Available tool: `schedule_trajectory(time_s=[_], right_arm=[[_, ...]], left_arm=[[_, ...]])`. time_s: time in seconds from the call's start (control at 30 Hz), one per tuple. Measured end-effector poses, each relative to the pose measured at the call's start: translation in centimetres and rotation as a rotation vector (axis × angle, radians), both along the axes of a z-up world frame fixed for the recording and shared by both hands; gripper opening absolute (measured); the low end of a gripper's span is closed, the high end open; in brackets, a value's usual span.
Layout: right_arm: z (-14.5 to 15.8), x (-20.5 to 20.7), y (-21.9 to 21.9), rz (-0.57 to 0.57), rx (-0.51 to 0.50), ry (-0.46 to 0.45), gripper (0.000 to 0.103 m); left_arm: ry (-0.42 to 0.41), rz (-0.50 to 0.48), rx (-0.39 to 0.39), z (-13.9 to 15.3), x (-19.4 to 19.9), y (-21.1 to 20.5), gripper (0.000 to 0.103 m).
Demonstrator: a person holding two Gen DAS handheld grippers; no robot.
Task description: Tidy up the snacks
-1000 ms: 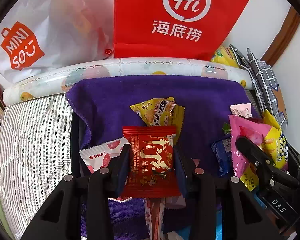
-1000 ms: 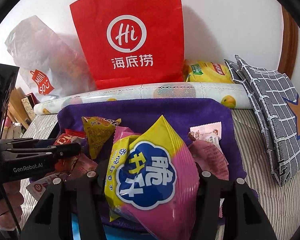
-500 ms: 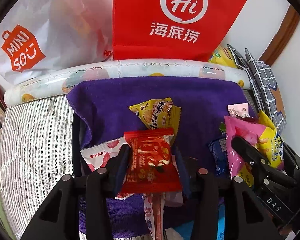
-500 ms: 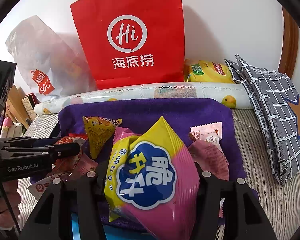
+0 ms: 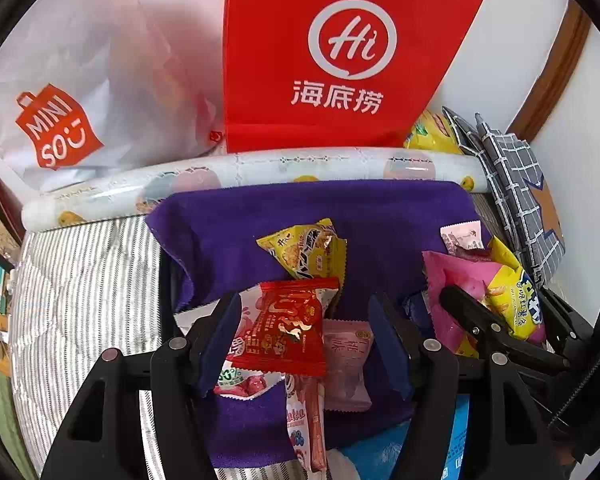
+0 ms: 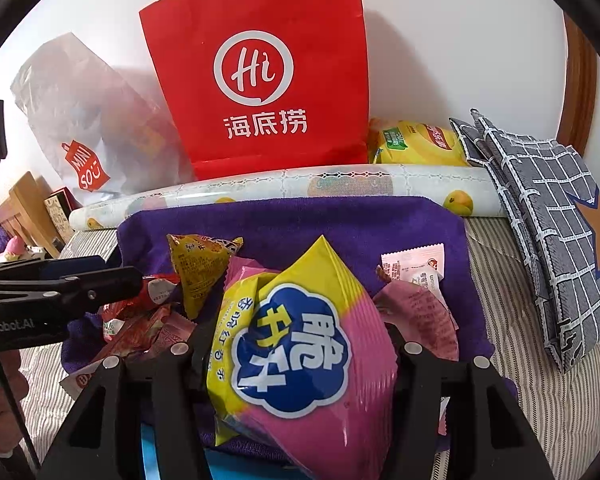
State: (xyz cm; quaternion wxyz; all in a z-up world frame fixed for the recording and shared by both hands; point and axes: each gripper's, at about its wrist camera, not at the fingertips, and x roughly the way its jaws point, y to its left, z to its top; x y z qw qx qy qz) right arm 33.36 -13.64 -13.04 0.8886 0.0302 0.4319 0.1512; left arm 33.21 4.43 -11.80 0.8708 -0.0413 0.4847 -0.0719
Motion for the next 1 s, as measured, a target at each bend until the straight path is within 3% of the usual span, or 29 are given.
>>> schedule_trajectory(time_s=[0.23, 0.4, 0.53, 1.0], right_arm=[[-0.1, 0.0, -0.1, 0.013, 0.009, 0.001, 0.059], [0.5, -0.4, 0.1, 0.030, 0.013, -0.023, 0.068], [1.4, -1.3, 0.2, 0.029, 0.007, -0.072, 0.075], [6.6, -6.4, -1.2, -0.011, 0.037, -0.164, 0.075]], left_arm=[[-0.019, 0.012, 0.019, 1.1, -0.7, 0.1, 0.066], [-0.045, 0.039, 0.032, 2.5, -1.8, 0.6, 0.066], [-0.059, 0.065, -0.004, 3.0, -3.4, 1.1, 0.067], [-0.093, 0.069, 0.067, 4.2, -8.9, -0.6, 0.067]])
